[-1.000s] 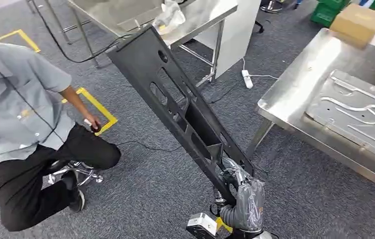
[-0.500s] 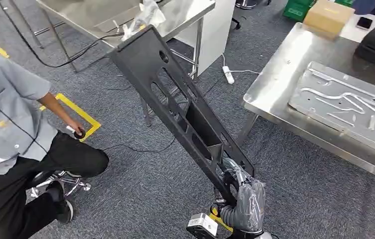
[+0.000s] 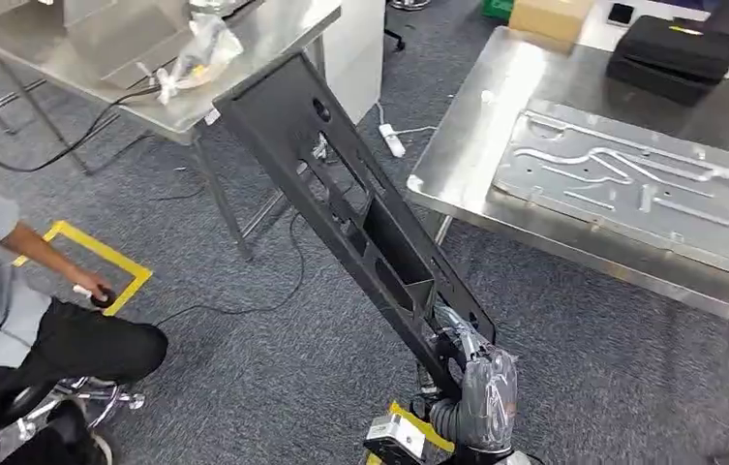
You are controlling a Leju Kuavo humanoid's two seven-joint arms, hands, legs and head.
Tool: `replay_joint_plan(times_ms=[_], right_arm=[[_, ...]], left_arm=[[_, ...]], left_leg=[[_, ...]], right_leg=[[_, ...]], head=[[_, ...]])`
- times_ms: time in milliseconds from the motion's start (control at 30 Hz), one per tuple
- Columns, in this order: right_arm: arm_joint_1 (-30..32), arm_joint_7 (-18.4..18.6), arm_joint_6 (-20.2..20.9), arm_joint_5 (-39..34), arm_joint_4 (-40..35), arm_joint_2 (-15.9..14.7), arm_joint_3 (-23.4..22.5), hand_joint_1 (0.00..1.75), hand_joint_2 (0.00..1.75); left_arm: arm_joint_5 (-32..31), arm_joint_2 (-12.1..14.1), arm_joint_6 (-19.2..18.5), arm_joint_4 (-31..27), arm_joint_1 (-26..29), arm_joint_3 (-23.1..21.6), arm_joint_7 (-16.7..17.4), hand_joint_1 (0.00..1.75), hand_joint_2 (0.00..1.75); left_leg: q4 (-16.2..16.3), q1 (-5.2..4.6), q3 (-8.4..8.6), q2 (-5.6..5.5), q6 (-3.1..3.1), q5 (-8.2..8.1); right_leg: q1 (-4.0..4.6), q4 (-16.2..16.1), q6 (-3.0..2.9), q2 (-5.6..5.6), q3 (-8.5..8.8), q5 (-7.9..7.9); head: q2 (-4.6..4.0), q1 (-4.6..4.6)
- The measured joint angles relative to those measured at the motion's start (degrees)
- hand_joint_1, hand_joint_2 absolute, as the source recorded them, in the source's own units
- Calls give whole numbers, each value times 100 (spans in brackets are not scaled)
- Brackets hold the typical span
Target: Take the parts from the cabinet and place them on the table.
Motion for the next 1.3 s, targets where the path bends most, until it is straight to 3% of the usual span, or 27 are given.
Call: replay_joint_plan(times_ms=[33, 67, 100, 167, 200, 267, 333, 367, 400, 433, 500, 533, 567, 600, 700, 767, 800, 867, 900, 933, 1000, 1033, 1067, 1200, 1233, 1267, 1300], right_arm=[[-1, 2, -2, 0, 0, 2, 0, 175, 175], [-9, 13, -2, 0, 0, 0, -2, 175, 175], [-1, 13, -2, 0, 0, 2, -2, 175, 175], [17, 15, -2, 0, 0, 0, -4, 175, 175], [16, 15, -2, 0, 0, 0, -4, 175, 175], [9, 15, -4, 2, -2, 0, -4, 175, 175], [6, 18, -2, 7, -2, 0, -4, 175, 175], [12, 20, -2, 7, -2, -2, -4, 175, 175], [14, 28, -2, 7, 0, -7, -4, 175, 175], [15, 35, -2, 7, 0, -7, -4, 175, 175], [13, 35, -2, 7, 0, -7, -4, 175, 175], [11, 35, -2, 7, 0, -7, -4, 175, 175], [-1, 35, -2, 7, 0, -7, -4, 175, 175], [-1, 35, -2, 9, -2, -7, -7, 175, 175], [11, 42, -2, 13, -2, -7, -9, 175, 175], [5, 41, -2, 15, -2, -2, -15, 175, 175], [-4, 44, -2, 15, -2, 2, -15, 175, 175], [2, 44, -2, 15, 0, 2, -18, 175, 175], [9, 44, 0, 15, 4, 2, -18, 175, 175], [9, 46, -2, 15, 4, 2, -17, 175, 175], [9, 48, 0, 15, 4, 2, -20, 175, 175], [8, 48, -2, 15, 4, 2, -22, 175, 175], [3, 48, 0, 15, 4, 2, -26, 175, 175], [22, 48, -2, 17, 4, 2, -31, 175, 175], [30, 48, -2, 17, 2, 2, -31, 175, 175], [15, 48, -2, 17, 2, 2, -31, 175, 175], [3, 48, -2, 17, 2, 2, -31, 175, 175]], left_arm=[[0, 2, -2, 0, 9, 2, 0, 0, 175], [0, 7, -4, 0, 12, 7, -2, 0, 175], [-2, 7, -7, 0, 1, 4, -2, 0, 175], [-4, 7, -11, 0, -32, 6, -9, 0, 175], [-2, -7, -13, 0, -35, 7, -7, 0, 175], [-9, -4, -22, -2, -27, 7, -7, 0, 175], [-11, -4, -26, -2, -10, 9, -7, 0, 175], [-13, -4, -26, -2, -3, 9, -7, 0, 175], [-17, -4, -28, -2, 1, 9, -7, 0, 175], [-20, -4, -28, -2, 1, 9, -7, 0, 175], [-26, -11, -31, -2, -8, 9, -7, 0, 175], [-26, -13, -31, -2, -8, 9, -9, 0, 175], [-26, -15, -35, -2, -9, 9, -11, 0, 175], [-31, -15, -37, -2, -11, 9, -11, 0, 175], [-50, -22, -39, -2, -31, 11, -11, 0, 175], [-61, -20, -39, -4, -36, 13, -15, 0, 175], [-61, -20, -42, -2, -32, 15, -15, 0, 175], [-63, -22, -44, -2, -14, 20, -15, 0, 175], [-68, -22, -44, -2, 2, 20, -15, 0, 175], [-72, -22, -44, -2, 6, 20, -15, 0, 175], [-83, -20, -44, -2, 3, 35, -15, 0, 175], [-90, -20, -44, -2, 4, 55, -15, 0, 175], [-90, -13, -44, -2, 23, 85, -13, 0, 175], [-103, -11, -44, -4, -39, 114, -20, 0, 175], [-103, -28, -46, -4, -35, 118, -20, 0, 175], [-105, -24, -46, -6, -32, 118, -24, 0, 175], [-107, -26, -46, -4, -25, 120, -26, 0, 175]], left_leg=[[-369, 8, 145, -244, 35, 55], [-482, 14, 187, -287, 39, 12], [-435, -17, 187, -255, 48, 15], [-446, -26, 194, -180, 93, 28], [-511, 24, 218, -115, 146, 63], [-552, 22, 240, -5, 228, 76], [-551, 11, 236, 121, 246, 66], [-549, 11, 235, 186, 247, 57], [-549, 11, 241, 249, 246, 47], [-549, 11, 258, 311, 239, 33], [-549, 12, 320, 417, 195, -4], [-549, 6, 352, 448, 160, -27], [-546, -34, 355, 494, 126, -47], [-546, -34, 358, 531, 98, -53], [-591, -41, 446, 710, 6, -89], [-255, -8, 315, 289, -30, -348], [144, -6, 123, 172, -37, -570], [1031, -6, -320, 104, -56, -917], [1239, -6, -450, 104, -59, -901], [1136, -6, -430, 103, -56, -737], [311, -2, -99, 58, -34, -168], [-174, 4, 101, -66, -11, 84], [-372, -4, 178, -303, 16, 29], [-494, -12, 227, -171, 98, 37], [-550, 34, 252, -94, 154, 73], [-576, 33, 267, -45, 207, 70], [-575, 27, 268, 15, 227, 71]], right_leg=[[-17, 27, 23, 48, -17, -21], [37, 103, 63, 104, -56, -46], [-9, 74, 99, 145, -74, -25], [-12, 41, 156, 220, -82, -2], [1, 59, 186, 237, -94, -17], [3, 428, 258, -249, -246, -275], [-29, 1331, 315, -363, -697, -702], [-47, 1665, 336, -367, -877, -792], [-63, 1762, 347, -374, -942, -745], [-73, 1581, 354, -395, -863, -568], [-70, 604, 324, -511, -364, -37], [-37, 113, 276, -782, -127, 91], [58, 48, 229, -920, -103, 6], [56, 39, 173, -820, -120, 29], [52, -10, 88, -637, -116, 37], [-8, -76, -2, -534, -65, 77], [-11, -75, -32, -491, -71, 74], [2, -69, -51, -358, -69, 64], [5, -58, -51, -272, -68, 63], [5, -51, -51, -187, -56, 60], [-1, -21, -27, -29, -24, 30], [-5, 4, -5, 38, -13, 12], [21, 42, 28, 81, -38, -14], [-12, 42, 155, 256, -120, 27], [-19, 97, 171, 144, -120, -16], [12, 288, 199, -148, -200, -151], [-2, 631, 231, -281, -378, -350]], head=[[0, 2], [0, 6], [0, 0], [0, 2], [0, 0], [0, 39], [0, 37], [0, 39], [0, 37], [0, 39], [0, 39], [0, 39], [0, 39], [0, 33], [0, 35], [0, 28], [0, 22], [0, 22], [0, 22], [0, 20], [0, 20], [0, 22], [0, 28], [0, 22], [0, 17], [0, 67], [0, 68]])
